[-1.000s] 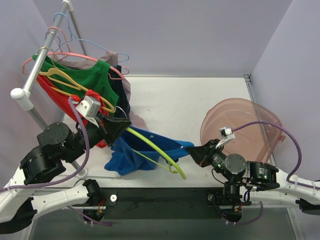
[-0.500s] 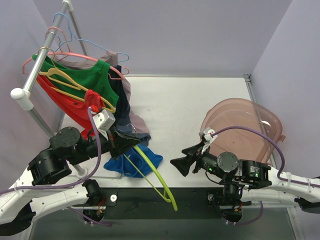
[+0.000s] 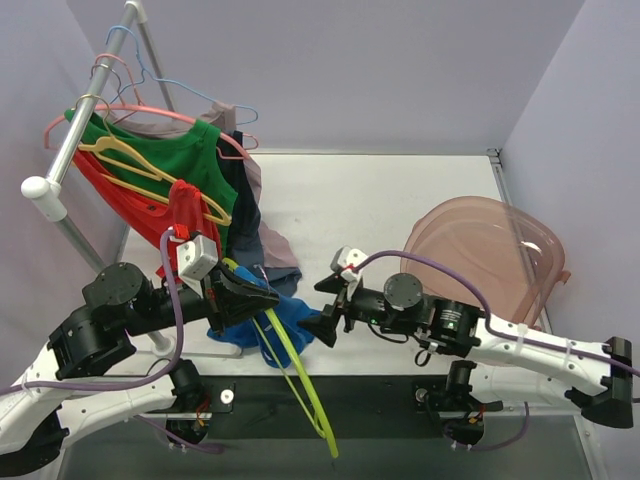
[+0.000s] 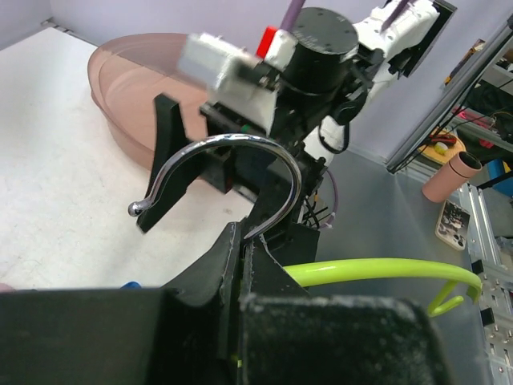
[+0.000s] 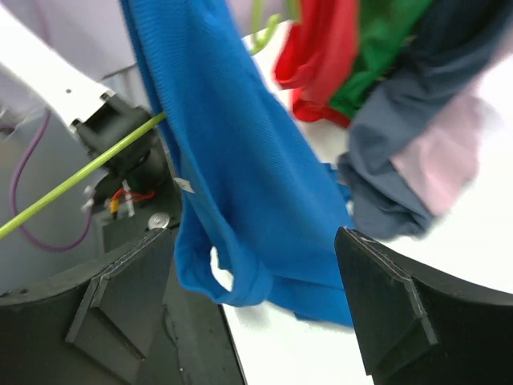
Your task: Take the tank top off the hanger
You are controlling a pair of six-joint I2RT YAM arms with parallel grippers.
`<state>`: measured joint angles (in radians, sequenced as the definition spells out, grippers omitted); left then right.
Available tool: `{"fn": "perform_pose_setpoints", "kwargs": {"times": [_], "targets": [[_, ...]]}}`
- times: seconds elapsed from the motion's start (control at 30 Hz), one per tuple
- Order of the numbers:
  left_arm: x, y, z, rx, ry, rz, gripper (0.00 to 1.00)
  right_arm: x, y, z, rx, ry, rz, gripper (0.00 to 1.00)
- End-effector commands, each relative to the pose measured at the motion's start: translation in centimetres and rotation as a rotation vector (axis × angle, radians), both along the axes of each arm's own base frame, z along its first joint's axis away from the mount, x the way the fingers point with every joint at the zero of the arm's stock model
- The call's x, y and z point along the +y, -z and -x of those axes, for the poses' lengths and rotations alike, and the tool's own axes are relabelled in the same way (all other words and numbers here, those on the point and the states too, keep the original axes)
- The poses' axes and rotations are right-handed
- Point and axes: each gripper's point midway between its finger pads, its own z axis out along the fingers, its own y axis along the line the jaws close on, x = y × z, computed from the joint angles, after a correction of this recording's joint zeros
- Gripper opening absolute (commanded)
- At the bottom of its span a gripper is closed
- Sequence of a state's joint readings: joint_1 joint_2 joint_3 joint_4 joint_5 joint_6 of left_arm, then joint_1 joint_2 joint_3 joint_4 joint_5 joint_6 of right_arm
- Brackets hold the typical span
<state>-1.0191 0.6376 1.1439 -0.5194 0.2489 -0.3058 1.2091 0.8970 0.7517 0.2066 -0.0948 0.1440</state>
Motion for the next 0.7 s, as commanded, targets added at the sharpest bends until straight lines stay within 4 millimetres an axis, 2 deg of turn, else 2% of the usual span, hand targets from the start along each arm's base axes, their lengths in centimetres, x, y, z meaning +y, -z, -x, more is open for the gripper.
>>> {"fn": "perform_pose_setpoints", "kwargs": {"times": [0.0, 0.03, 0.17, 0.3, 0.5, 0.6, 0.67], "targets": [[0.3, -3.2, 1.1, -0.088, 0.050, 0.100, 0.00, 3.5, -4.1, 2.6, -0.090, -0.256, -0.128, 0.85], [0.4, -3.2, 1.2, -0.089, 0.056, 0.102, 0.00, 4.3, -3.6, 3.1, -0.077, -0.302, -0.118, 0.84], [0.3, -3.3, 1.6, -0.092, 0.075, 0.104, 0.00, 6.0, -2.1, 2.3, -0.063, -0.305, -0.091, 0.85], [0.3, -3.3, 2.0, -0.098, 0.102, 0.104, 0.00, 7.1, -0.2, 0.5, -0.045, -0.257, -0.058, 0.84], [0.1, -3.2, 2.5, -0.096, 0.130, 0.106, 0.00, 7.7, 1.9, -2.1, -0.023, -0.154, -0.021, 0.80], [0.1, -3.1, 2.7, -0.096, 0.142, 0.111, 0.00, 7.7, 2.8, -3.4, -0.022, -0.092, -0.012, 0.72], [0.0, -3.1, 2.8, -0.094, 0.147, 0.115, 0.00, 7.6, 2.9, -4.2, -0.019, -0.050, -0.013, 0.49]]}}
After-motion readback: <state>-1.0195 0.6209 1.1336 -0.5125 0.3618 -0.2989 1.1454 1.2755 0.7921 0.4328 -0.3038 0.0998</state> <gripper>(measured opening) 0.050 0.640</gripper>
